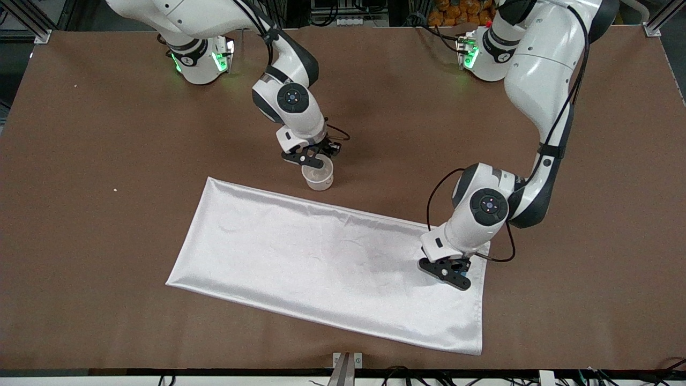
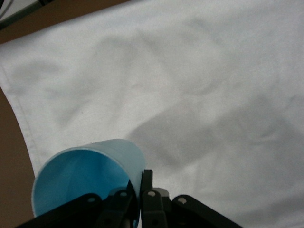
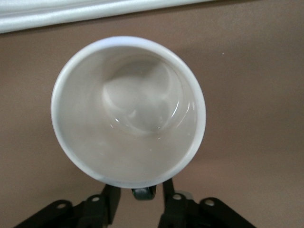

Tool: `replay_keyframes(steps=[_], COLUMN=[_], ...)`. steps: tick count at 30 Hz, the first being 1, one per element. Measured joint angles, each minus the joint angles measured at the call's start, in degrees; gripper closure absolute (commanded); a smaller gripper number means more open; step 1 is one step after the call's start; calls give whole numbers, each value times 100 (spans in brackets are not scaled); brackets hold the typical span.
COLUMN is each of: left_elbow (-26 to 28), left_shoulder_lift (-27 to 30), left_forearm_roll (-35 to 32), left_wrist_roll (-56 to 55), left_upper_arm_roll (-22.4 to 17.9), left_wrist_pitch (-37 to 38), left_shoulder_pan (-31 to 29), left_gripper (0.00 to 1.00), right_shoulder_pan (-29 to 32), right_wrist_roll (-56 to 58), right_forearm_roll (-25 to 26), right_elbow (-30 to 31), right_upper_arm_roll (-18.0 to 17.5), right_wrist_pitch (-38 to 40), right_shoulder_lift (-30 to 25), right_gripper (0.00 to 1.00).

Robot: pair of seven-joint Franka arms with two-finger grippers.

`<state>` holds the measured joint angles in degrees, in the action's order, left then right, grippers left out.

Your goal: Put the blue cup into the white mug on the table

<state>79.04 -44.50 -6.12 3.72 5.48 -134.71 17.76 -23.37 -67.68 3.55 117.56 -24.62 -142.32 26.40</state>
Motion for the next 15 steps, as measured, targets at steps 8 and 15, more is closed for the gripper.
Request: replay_keyframes(steps=[8, 15], left_elbow=[-15, -26], left_shoulder_lift=[387, 846], left_forearm_roll=[-302, -366], left_wrist_roll=[0, 0], left_upper_arm_roll=[3, 7], left_wrist_pitch=[186, 760], left_shoulder_pan=[31, 30], left_gripper=[100, 100], right_shoulder_pan=[-26, -28], right_wrist_roll=[-358, -797], right_forearm_roll=[0, 0], right_elbow=[-69, -268], right_upper_arm_roll=[-25, -236], right_wrist_pitch=[-25, 72], right_shoulder_lift=[4, -63], right_gripper=[0, 0])
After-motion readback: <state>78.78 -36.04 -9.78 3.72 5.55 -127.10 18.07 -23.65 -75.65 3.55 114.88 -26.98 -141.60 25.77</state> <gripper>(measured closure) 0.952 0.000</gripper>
